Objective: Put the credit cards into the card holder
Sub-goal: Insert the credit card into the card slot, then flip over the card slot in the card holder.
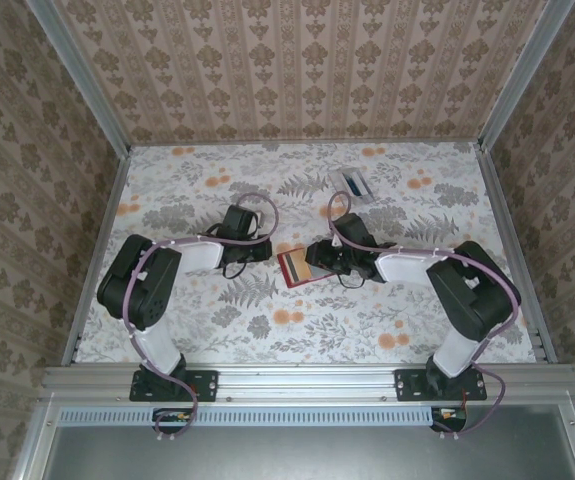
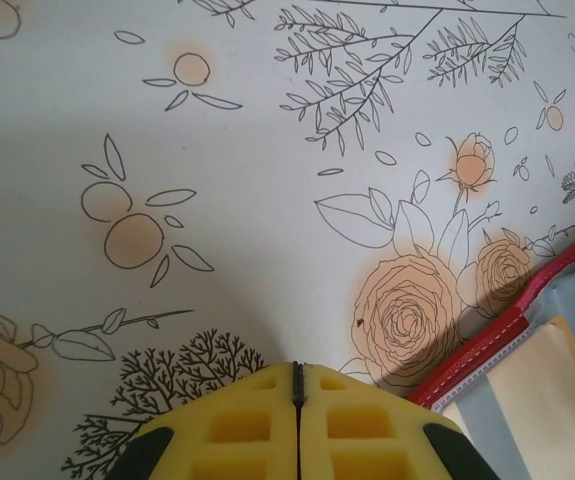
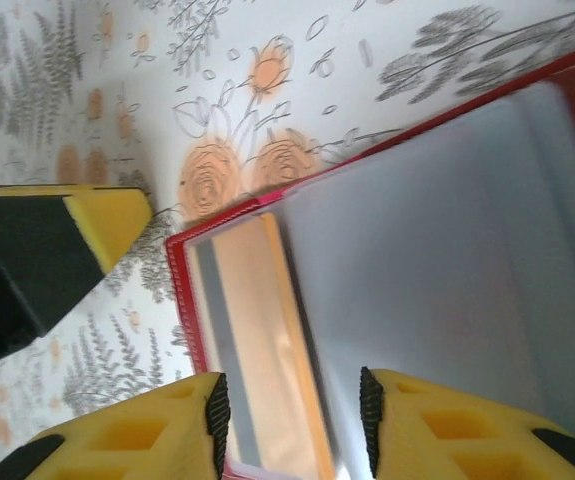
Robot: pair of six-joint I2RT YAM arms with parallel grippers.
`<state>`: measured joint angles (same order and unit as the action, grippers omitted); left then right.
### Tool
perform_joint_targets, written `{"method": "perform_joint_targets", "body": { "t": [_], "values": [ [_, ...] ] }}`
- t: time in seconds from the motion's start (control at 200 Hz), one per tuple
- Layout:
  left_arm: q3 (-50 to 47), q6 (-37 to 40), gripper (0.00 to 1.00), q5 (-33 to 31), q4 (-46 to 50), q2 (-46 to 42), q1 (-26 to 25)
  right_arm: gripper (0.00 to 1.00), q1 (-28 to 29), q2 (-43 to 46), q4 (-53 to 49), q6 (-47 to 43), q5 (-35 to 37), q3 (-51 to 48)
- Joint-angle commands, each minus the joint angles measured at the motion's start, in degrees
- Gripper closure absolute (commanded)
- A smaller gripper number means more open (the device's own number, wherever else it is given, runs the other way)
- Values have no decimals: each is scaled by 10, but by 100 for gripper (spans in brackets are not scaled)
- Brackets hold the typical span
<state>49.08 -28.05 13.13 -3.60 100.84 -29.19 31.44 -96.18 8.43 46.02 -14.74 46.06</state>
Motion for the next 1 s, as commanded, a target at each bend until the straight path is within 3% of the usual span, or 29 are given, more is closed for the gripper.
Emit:
{"method": "perform_joint_targets", "body": {
  "t": [0.0,0.365,0.58,0.995],
  "values": [
    [-7,9,93,11,7,-16,0,55,-3,34,-100,-61,58,24],
    [-7,11,93,-2,17,-23,3,49,-12,4,-174,-121,90,52],
    [-8,11,93,-2,16,-23,3,50,-12,-39,-166,-115,56,64],
    [-12,7,93,6,10,-25,4,67,-12,-23,-146,-105,-9,71]
  ]
}}
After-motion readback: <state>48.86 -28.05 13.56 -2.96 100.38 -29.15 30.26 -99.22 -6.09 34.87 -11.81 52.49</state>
